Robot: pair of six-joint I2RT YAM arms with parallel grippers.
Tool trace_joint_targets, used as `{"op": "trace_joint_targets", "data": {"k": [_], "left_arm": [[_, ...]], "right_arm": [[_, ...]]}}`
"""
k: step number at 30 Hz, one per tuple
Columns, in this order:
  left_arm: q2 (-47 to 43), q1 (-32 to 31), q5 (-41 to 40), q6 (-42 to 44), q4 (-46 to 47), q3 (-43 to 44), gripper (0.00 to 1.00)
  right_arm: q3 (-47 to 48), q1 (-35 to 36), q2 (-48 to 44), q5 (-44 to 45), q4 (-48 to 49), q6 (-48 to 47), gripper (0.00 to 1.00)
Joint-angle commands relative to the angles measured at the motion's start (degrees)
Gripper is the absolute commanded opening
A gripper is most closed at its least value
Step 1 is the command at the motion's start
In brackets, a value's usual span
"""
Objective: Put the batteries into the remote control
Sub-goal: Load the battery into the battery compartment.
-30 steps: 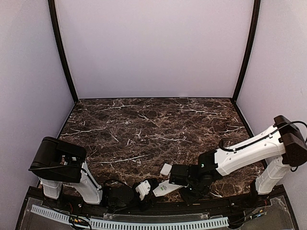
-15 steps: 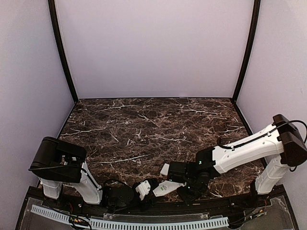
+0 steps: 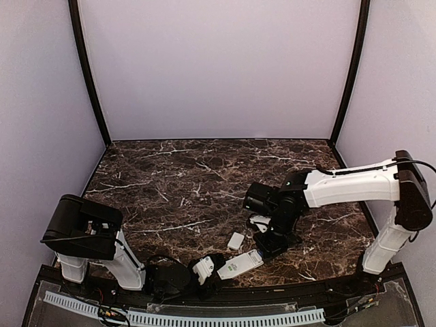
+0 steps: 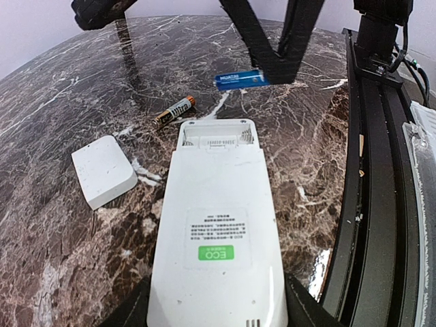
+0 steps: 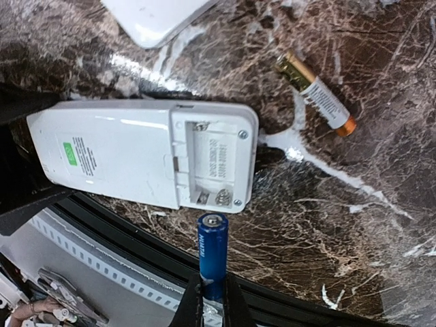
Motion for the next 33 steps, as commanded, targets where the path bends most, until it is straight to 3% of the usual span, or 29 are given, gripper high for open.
{"op": "trace_joint_targets", "data": {"k": [1,13,33], "left_arm": [[1.7,0.0,2.4,0.9,-7.5,-0.2,0.00],[1.7,0.0,2.5,0.8,-7.7,0.0,0.00],[1.8,0.0,2.4,1.0,-7.5,-0.1,0.00]], "right_arm": [[4.2,-3.0,4.6,-1.7,-5.8,-6.9,0.00],[10.9,-4.4,13.7,-5.0,-9.6,-12.3,0.00],[15.1,-4.2,19.7,-5.0,-11.9,-13.9,0.00]]}}
